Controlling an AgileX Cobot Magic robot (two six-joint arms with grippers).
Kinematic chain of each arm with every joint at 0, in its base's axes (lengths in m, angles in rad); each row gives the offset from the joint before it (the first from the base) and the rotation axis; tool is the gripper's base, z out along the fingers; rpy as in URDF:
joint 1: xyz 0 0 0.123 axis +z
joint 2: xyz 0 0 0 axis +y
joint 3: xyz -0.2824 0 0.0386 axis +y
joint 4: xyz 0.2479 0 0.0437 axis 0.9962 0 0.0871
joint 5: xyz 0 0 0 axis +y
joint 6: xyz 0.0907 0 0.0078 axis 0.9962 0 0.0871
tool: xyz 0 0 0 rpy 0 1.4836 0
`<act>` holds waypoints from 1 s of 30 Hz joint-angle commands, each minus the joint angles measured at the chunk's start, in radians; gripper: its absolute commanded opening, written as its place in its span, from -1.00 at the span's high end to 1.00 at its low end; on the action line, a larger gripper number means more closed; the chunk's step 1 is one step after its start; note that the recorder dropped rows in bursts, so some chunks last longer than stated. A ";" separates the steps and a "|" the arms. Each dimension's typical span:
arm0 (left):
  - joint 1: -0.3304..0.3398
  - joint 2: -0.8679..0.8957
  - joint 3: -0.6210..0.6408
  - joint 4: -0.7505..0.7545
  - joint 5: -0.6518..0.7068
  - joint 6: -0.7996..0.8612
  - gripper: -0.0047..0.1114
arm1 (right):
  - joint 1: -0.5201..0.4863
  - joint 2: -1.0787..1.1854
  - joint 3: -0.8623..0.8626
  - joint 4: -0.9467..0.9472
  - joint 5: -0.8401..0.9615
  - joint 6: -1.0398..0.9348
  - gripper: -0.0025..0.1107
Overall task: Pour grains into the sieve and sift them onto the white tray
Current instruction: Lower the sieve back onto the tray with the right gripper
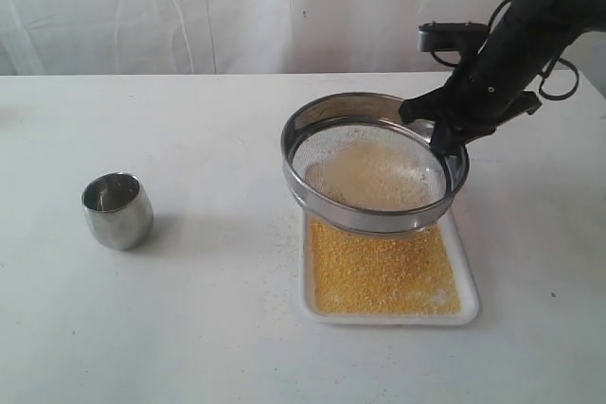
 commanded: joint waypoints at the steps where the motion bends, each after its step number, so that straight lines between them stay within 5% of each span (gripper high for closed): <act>1: -0.003 -0.005 0.004 -0.002 -0.003 -0.005 0.92 | 0.008 -0.006 -0.004 0.050 0.056 -0.106 0.96; 4: -0.003 -0.005 0.004 -0.002 -0.003 -0.005 0.92 | 0.003 -0.006 0.015 -0.011 -0.008 0.056 0.96; 17: -0.003 -0.005 0.004 -0.002 -0.003 -0.005 0.92 | 0.015 -0.006 0.204 0.021 -0.244 0.037 0.96; 30: -0.003 -0.005 0.004 -0.002 -0.003 -0.005 0.92 | 0.015 -0.006 0.204 -0.070 -0.249 0.053 0.96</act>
